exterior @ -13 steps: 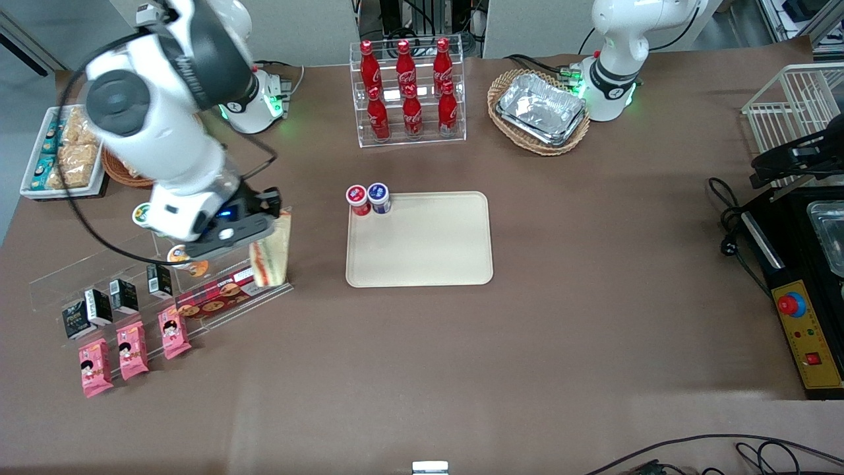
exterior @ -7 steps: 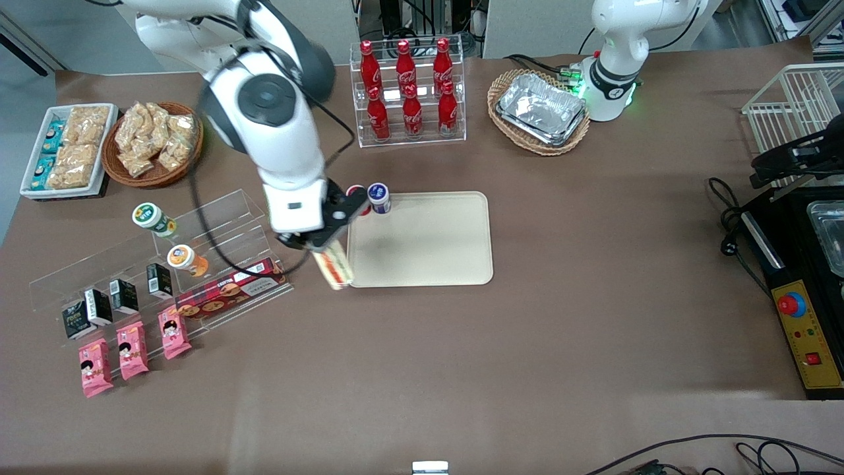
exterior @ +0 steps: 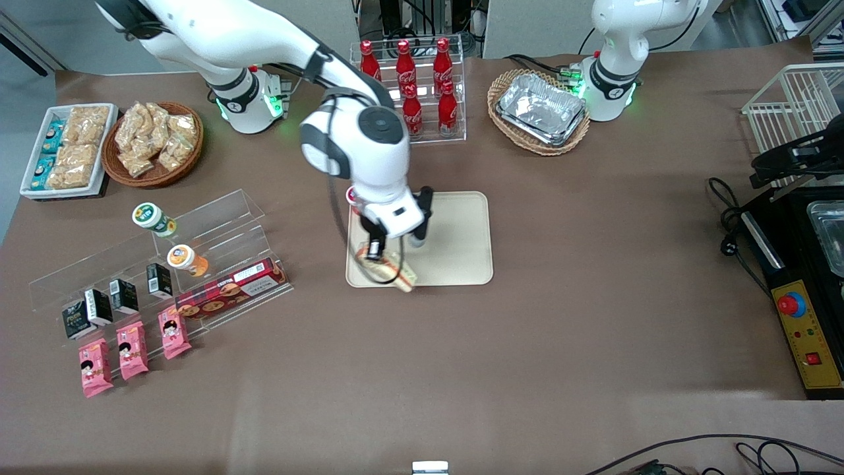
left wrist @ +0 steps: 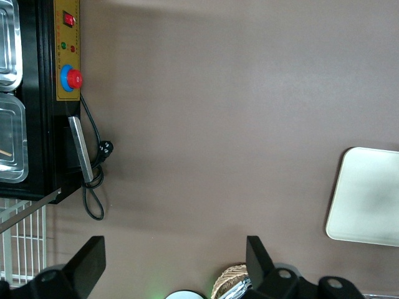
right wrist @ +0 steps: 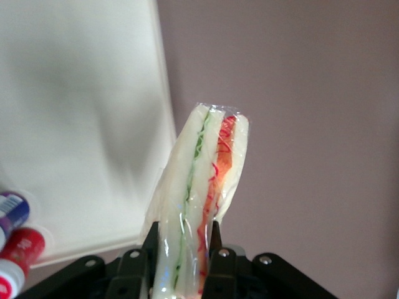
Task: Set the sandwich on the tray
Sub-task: 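Carry the sandwich over the cream tray with the right gripper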
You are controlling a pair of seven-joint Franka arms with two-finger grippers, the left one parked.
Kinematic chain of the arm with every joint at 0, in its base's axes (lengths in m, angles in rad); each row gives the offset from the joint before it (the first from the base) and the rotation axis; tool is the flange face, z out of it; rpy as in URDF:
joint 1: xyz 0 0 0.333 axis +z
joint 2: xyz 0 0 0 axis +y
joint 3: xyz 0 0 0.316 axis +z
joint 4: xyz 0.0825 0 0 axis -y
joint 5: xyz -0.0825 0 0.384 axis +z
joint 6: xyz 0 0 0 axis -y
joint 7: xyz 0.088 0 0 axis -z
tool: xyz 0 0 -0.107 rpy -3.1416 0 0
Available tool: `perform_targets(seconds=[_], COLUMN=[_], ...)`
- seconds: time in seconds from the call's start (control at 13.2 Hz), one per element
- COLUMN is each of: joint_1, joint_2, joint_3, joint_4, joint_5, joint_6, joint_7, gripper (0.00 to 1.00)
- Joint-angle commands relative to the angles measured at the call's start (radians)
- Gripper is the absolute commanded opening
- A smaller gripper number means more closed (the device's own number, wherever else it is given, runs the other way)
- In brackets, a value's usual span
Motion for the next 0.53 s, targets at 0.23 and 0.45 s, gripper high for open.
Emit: perform_targets(seconds=[0.23, 0.45], joint_1=[0.153, 0.150], joint_2=[0.088, 0.089], joint_3=[-0.001, -0.001], joint_4=[-0.037, -0.106], joint_5=[-0.145, -0.177], joint_6=[0.042, 0.102], joint_7=[-0.030, -0.057], gripper=[0.31, 0.31])
